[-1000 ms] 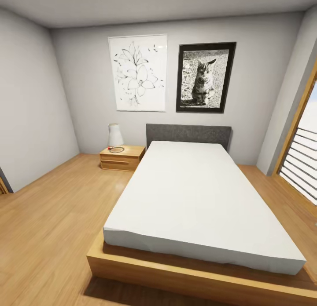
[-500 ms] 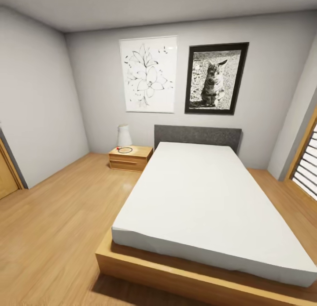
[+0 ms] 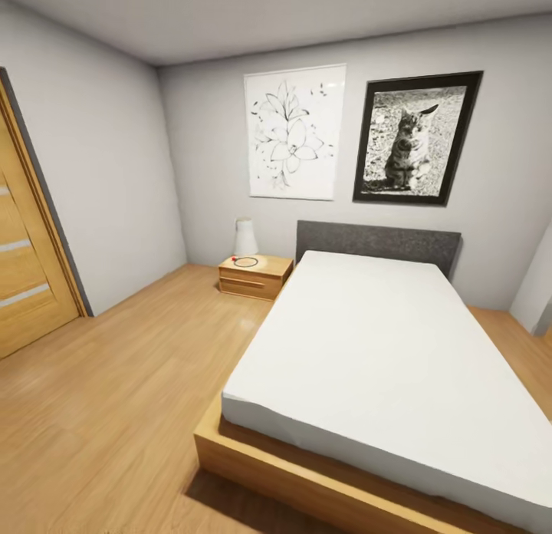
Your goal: In the bedroom, organize the workspace by keeping the computer under the desk, ensuring the monitor is on the desk, placing the keyboard on the desk next to the monitor, placing the mouse on the desk next to the keyboard, moving the folder from the swivel chair onto the desk next to the mouse, stacking the notebook on top of the folder with the pen on top of the notebook, and positioning the swivel chair next to the desk.
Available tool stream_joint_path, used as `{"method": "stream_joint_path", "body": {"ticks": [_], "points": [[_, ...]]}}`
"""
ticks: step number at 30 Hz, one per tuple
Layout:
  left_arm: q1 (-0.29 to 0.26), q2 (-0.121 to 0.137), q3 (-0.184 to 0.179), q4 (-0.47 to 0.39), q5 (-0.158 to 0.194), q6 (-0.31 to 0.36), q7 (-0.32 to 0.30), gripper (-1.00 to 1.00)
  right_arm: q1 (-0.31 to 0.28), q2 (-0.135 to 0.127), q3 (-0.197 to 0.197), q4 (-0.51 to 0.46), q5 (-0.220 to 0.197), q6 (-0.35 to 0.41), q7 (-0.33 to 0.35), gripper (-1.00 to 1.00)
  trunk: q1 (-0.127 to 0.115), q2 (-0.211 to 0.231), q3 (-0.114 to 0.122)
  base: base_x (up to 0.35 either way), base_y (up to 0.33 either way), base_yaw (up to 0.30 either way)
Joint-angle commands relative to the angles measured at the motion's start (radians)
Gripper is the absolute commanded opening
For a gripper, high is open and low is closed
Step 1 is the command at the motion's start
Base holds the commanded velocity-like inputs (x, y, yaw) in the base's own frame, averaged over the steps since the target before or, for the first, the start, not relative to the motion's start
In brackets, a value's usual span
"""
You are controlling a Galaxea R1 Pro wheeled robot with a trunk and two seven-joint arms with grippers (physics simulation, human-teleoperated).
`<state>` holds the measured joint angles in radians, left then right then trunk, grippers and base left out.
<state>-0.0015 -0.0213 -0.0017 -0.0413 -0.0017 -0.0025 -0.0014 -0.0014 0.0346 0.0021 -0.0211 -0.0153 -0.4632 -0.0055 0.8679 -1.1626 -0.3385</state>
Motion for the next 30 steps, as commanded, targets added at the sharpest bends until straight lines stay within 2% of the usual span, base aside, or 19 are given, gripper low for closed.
{"method": "stream_joint_path", "body": {"ticks": [1,2,7,12,13,15,16,17,18,19,20,22,26,30], "points": [[0.000,0.000,0.000,-0.011,0.000,0.000,0.000,1.00,0.000,0.001,0.001,-0.003,-0.002,-0.020,-0.001,1.00,-0.004,0.007,0.003,0.000,0.000,0.255],[0.000,0.000,0.000,-0.037,0.000,0.000,0.000,1.00,0.000,0.002,0.001,-0.014,-0.002,-0.056,-0.001,1.00,-0.008,0.014,0.006,0.000,0.000,0.250],[0.000,-0.001,0.000,-0.131,0.001,0.002,0.000,1.00,0.000,0.013,0.002,-0.090,-0.002,-0.135,-0.001,1.00,-0.027,0.049,0.023,0.000,0.000,0.249],[0.000,-0.003,0.001,-0.248,0.005,-0.002,0.004,1.00,-0.002,0.035,0.002,-0.182,-0.003,-0.158,-0.001,1.00,-0.046,0.084,0.039,0.000,0.000,0.267],[-0.001,-0.004,0.001,-0.303,0.012,-0.003,0.005,1.00,-0.005,0.047,0.002,-0.227,-0.003,-0.162,-0.002,1.00,-0.050,0.091,0.042,0.000,0.000,0.278],[-0.001,-0.004,0.002,-0.354,0.030,-0.004,0.005,1.00,-0.012,0.064,0.002,-0.266,-0.003,-0.165,-0.003,1.00,-0.058,0.105,0.048,0.000,0.000,0.280],[-0.004,-0.006,0.002,-0.426,0.072,-0.007,0.006,1.00,-0.043,0.083,0.002,-0.306,-0.003,-0.166,-0.004,1.00,-0.061,0.112,0.051,0.000,0.000,0.282],[-0.007,-0.011,0.002,-0.467,0.119,-0.007,0.006,1.00,-0.095,0.090,0.002,-0.317,-0.004,-0.164,-0.005,1.00,-0.065,0.119,0.053,0.000,0.000,0.283],[-0.010,-0.015,0.002,-0.488,0.170,-0.008,0.006,1.00,-0.155,0.093,0.002,-0.310,-0.003,-0.162,-0.006,1.00,-0.069,0.126,0.056,0.000,0.000,0.283],[-0.013,-0.016,0.002,-0.495,0.234,-0.008,0.006,1.00,-0.225,0.091,0.001,-0.264,-0.003,-0.161,-0.006,1.00,-0.073,0.133,0.059,0.000,0.000,0.283],[-0.014,-0.015,0.002,-0.487,0.254,-0.008,0.006,1.00,-0.248,0.089,0.000,-0.233,-0.003,-0.162,-0.006,1.00,-0.077,0.140,0.062,0.000,0.000,0.283],[-0.015,-0.012,0.002,-0.430,0.277,-0.030,0.004,1.00,-0.279,0.078,-0.009,-0.173,-0.004,-0.171,-0.007,1.00,-0.084,0.154,0.067,0.000,0.000,0.282],[-0.016,-0.006,0.003,-0.401,0.285,-0.076,0.003,1.00,-0.288,0.075,-0.035,-0.152,-0.007,-0.174,-0.007,1.00,-0.100,0.182,0.077,0.000,0.000,0.271],[-0.016,-0.004,0.007,-0.395,0.289,-0.089,0.003,1.00,-0.289,0.078,-0.043,-0.141,-0.005,-0.173,-0.007,1.00,-0.115,0.210,0.087,0.000,0.000,0.255]]}}
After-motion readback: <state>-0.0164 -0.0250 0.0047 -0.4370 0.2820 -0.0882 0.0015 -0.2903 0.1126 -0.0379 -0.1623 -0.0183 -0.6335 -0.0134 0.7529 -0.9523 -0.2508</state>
